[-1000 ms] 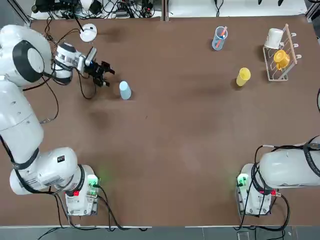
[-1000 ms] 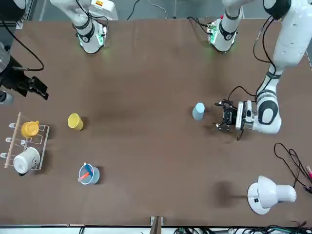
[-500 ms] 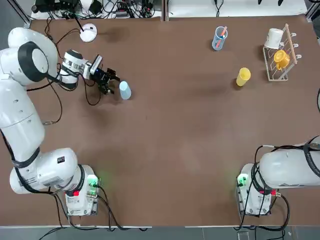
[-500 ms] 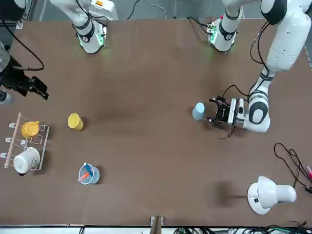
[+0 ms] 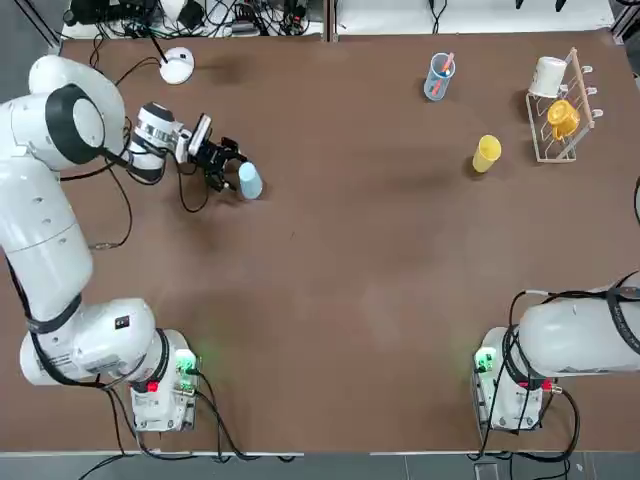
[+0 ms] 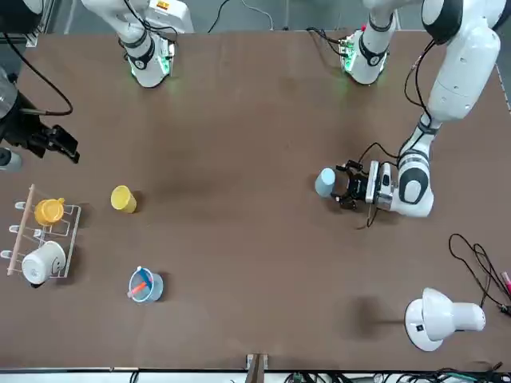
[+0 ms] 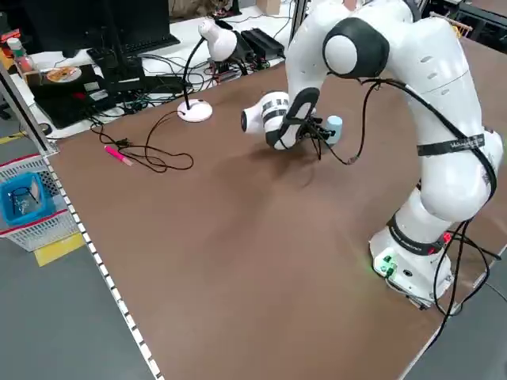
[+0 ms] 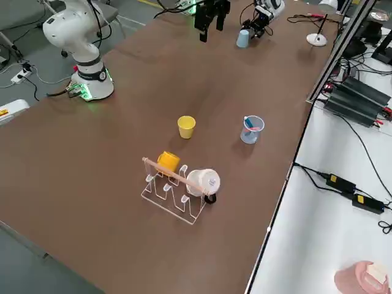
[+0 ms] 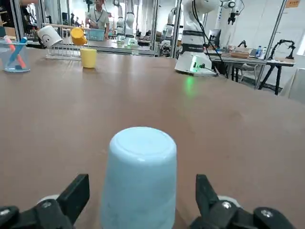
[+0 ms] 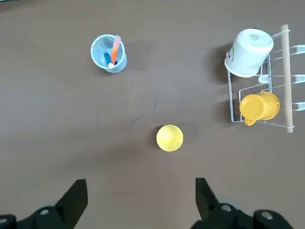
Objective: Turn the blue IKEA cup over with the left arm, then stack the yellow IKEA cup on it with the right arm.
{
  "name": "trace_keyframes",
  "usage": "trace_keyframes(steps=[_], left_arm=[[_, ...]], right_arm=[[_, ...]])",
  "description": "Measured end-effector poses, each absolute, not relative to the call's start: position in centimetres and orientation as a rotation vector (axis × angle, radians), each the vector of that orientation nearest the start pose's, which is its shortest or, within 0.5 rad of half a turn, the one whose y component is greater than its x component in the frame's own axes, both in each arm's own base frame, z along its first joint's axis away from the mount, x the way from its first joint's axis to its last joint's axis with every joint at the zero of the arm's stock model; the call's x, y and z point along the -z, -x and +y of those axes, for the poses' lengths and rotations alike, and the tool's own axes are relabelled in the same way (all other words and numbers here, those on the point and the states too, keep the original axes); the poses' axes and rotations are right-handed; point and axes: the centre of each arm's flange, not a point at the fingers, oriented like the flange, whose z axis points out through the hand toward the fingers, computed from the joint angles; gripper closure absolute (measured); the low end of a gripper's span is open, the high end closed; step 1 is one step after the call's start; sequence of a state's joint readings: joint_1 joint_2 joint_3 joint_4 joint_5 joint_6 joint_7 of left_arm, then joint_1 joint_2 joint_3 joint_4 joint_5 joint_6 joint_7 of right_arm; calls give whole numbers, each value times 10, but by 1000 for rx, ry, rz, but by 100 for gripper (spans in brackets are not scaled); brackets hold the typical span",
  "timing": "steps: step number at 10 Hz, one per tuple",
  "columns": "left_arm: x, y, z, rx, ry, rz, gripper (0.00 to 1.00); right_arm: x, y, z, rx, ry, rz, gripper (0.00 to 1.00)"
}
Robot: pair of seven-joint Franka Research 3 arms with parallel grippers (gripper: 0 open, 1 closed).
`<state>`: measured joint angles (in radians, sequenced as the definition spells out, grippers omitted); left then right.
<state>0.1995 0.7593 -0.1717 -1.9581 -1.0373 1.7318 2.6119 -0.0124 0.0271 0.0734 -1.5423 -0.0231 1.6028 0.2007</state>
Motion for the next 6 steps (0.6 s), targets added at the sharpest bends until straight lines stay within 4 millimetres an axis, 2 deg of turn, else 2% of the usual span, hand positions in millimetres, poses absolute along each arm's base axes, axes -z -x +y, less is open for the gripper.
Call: trace_keyframes(steps=[3,6], left_arm=[[-75,-511,-87,-804,-1131,-1501,1],[-74,-510,-103,-824,-1114,-1498,1]], right_arm=[[-624,-565,30,48,3151,223,0],[-614,-565,30,15,3154,224,0]])
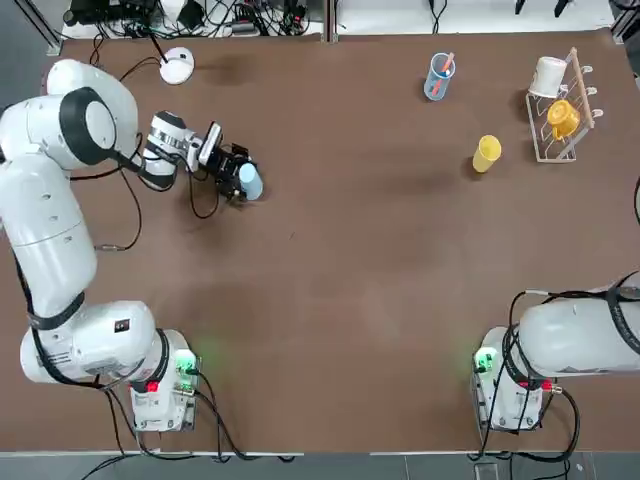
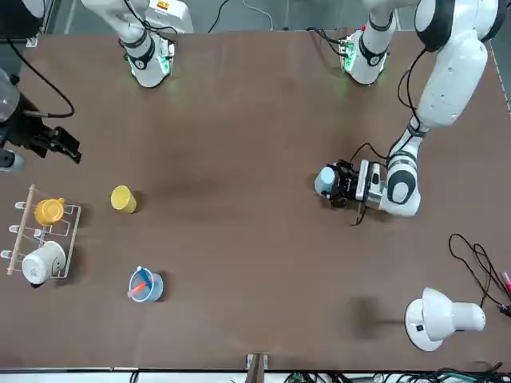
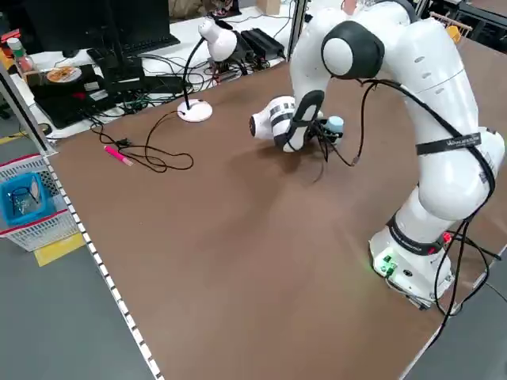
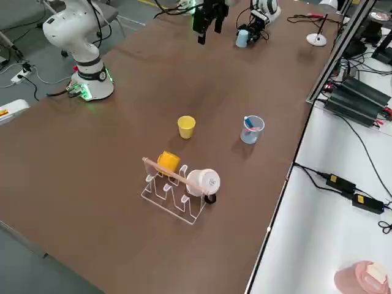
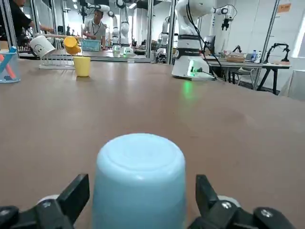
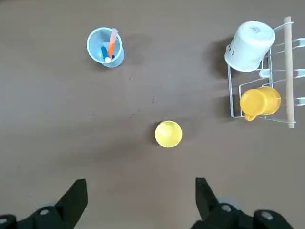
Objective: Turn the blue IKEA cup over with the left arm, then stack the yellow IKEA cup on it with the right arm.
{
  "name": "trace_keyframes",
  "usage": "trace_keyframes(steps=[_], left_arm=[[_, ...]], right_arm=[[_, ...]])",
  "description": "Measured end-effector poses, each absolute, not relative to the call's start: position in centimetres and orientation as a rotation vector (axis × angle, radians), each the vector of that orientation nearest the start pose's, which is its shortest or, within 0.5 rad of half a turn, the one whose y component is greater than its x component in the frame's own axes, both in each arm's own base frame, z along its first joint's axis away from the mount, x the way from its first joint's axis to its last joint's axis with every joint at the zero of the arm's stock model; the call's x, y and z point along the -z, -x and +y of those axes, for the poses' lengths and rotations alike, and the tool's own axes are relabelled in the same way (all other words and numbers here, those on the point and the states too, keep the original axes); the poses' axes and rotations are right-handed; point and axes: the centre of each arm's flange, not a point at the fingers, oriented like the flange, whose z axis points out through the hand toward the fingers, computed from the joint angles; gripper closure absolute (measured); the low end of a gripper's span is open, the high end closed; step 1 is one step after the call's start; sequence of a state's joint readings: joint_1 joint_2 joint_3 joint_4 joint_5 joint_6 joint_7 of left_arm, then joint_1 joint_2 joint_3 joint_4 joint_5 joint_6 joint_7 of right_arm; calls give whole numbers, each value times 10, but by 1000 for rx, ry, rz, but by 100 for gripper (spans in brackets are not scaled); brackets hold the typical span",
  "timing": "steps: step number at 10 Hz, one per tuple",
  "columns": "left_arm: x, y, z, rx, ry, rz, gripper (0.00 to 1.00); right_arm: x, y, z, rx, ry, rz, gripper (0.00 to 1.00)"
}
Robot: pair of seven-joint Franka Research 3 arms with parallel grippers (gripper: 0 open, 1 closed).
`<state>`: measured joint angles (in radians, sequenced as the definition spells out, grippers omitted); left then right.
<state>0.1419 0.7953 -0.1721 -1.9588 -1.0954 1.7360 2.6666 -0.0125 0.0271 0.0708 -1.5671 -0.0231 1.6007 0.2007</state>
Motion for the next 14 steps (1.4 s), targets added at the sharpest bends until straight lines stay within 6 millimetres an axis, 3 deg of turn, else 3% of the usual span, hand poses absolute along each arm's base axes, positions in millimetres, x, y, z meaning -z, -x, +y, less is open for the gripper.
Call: trace_keyframes(steps=[5,11,14], left_arm=[[-67,-506,-108,-814,-1113,-1488,6],[-63,-506,-106,-819,-1121,-1502,7],[-63,-507,-105,-834,-1111,-1517,18]], right_arm=[[-602,-575,31,74,3148,220,0],[-510,-625,28,27,3202,173,0],[-494,-632,27,18,3183,69,0]])
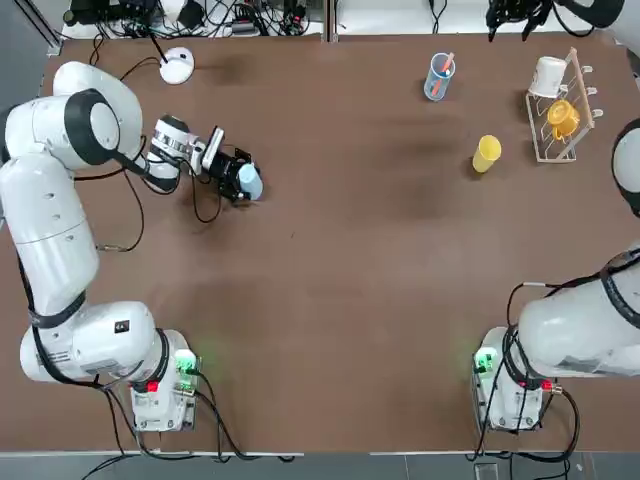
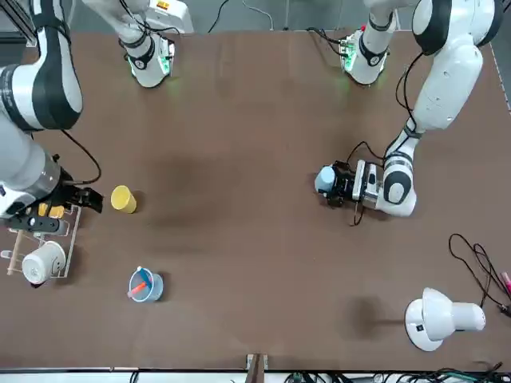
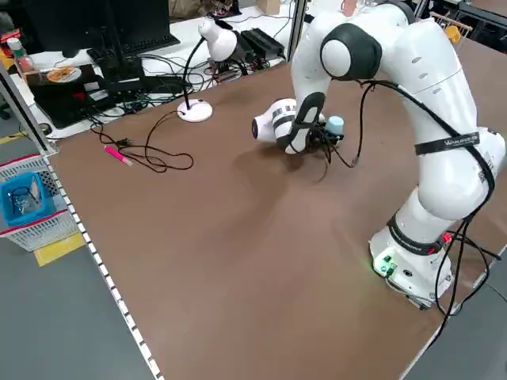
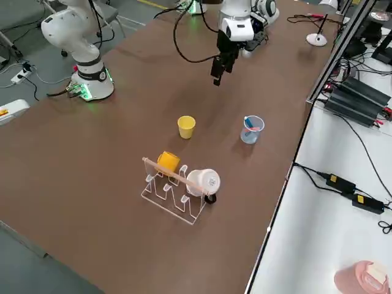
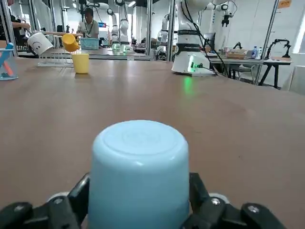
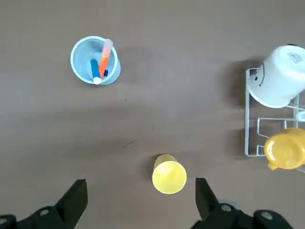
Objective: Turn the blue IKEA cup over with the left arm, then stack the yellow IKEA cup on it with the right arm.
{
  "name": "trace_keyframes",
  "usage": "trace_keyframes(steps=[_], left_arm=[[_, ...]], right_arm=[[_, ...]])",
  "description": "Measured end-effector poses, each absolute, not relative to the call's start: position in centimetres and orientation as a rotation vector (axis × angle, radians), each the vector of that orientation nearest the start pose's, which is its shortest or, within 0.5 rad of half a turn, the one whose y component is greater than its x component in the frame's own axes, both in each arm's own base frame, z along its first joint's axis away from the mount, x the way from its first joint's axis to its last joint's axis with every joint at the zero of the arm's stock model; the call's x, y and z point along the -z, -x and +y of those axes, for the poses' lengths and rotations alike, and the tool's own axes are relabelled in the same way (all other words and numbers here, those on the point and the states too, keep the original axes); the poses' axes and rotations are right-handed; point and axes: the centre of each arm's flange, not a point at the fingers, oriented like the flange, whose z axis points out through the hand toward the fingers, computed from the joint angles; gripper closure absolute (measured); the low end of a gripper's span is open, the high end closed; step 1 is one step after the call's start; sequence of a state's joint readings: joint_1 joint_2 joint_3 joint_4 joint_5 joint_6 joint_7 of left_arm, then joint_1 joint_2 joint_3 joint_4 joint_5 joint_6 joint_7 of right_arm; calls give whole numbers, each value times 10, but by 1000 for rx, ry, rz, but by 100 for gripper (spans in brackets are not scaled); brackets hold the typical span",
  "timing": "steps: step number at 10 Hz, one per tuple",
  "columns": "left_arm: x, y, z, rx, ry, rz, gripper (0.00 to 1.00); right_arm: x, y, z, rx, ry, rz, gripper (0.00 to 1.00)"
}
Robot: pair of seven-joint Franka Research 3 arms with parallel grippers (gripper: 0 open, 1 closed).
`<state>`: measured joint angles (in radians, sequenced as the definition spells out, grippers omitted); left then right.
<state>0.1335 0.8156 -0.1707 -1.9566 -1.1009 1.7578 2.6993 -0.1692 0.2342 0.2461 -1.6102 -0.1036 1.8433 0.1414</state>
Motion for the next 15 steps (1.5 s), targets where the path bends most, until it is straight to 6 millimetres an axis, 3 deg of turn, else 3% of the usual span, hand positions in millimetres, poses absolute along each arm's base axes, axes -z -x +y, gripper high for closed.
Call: trace_keyframes(steps=[1,3,6,8,10,12,15], left_arm=[[-64,-508,-105,-838,-1108,-1520,24],[-69,-518,-103,-857,-1107,-1540,26],[-103,-541,-101,-878,-1123,-1578,33],[-151,-559,-101,-859,-1179,-1590,33],[-218,-578,-102,-802,-1279,-1670,33],[-279,-585,-124,-706,-1381,-1798,33],[-328,-581,-164,-537,-1518,-1999,33]], right_arm=[[-490,-631,23,3,3174,19,0],[-471,-625,8,-24,3144,-86,0],[-450,-612,-21,-17,3118,-81,0],[-418,-597,-51,37,3113,-58,0],[-389,-583,-66,70,3115,-47,0],[-364,-574,-63,116,3109,-56,0],[-330,-556,-69,167,3117,-68,0]])
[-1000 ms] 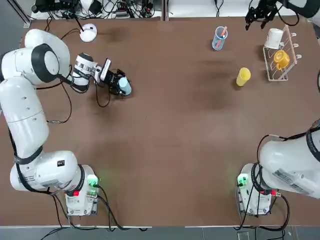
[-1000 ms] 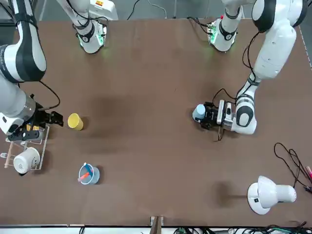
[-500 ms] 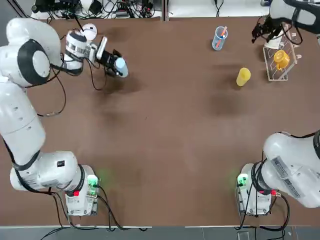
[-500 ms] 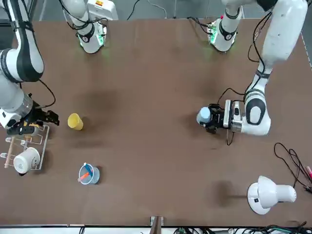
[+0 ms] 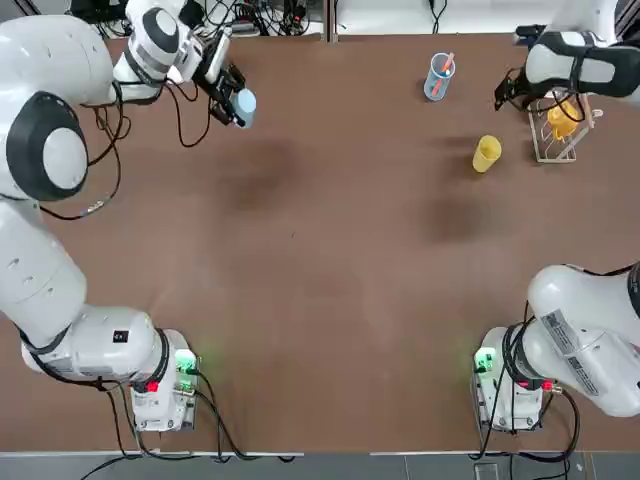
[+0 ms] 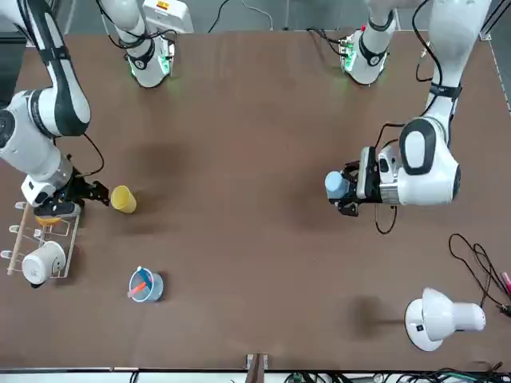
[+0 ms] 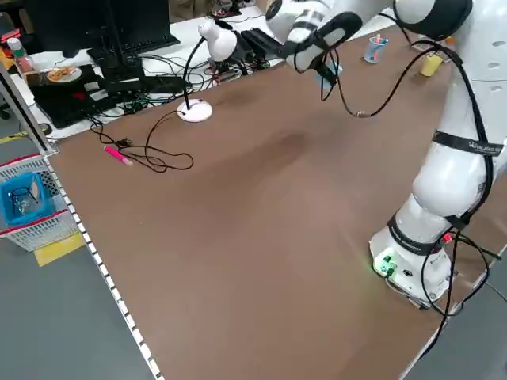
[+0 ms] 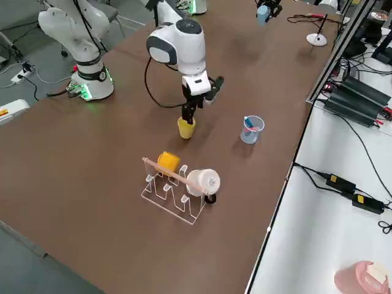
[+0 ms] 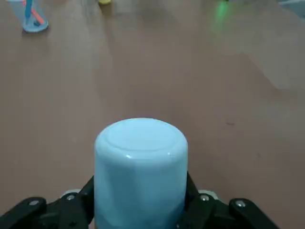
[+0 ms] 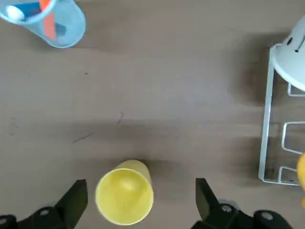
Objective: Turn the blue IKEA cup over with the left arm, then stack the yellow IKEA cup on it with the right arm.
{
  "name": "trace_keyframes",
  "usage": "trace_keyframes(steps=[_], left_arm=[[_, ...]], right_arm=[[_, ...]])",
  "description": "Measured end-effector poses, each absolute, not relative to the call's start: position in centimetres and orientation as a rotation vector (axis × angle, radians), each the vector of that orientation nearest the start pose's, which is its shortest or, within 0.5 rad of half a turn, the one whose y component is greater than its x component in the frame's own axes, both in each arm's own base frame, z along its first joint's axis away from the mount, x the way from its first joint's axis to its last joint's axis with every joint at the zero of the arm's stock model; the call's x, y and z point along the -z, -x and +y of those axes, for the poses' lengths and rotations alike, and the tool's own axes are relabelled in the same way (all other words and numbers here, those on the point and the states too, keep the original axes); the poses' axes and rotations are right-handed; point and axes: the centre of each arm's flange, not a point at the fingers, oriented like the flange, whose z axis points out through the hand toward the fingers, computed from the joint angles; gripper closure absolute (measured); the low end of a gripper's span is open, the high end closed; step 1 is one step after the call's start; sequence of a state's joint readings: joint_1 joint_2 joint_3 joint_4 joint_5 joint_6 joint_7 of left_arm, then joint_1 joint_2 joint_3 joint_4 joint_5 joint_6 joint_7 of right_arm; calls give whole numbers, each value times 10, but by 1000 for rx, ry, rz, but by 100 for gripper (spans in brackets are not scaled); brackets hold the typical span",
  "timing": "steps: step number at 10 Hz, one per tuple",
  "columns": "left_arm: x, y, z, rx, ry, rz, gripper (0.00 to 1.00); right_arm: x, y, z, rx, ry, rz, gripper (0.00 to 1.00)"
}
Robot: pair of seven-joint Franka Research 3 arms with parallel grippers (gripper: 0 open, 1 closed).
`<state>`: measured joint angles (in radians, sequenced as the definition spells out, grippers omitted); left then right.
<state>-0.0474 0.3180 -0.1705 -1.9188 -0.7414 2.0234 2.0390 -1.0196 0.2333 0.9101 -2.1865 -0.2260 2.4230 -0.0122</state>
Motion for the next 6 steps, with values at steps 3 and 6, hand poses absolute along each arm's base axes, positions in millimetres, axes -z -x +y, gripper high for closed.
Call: trace_keyframes(steps=[3,6], left_arm=[[-337,-569,-239,-483,-1702,-2110,33],[-346,-538,-323,-414,-1778,-2325,33]], right_arm=[[-299,-532,-84,209,3117,-48,0],[-286,-522,-77,209,3113,-74,1]])
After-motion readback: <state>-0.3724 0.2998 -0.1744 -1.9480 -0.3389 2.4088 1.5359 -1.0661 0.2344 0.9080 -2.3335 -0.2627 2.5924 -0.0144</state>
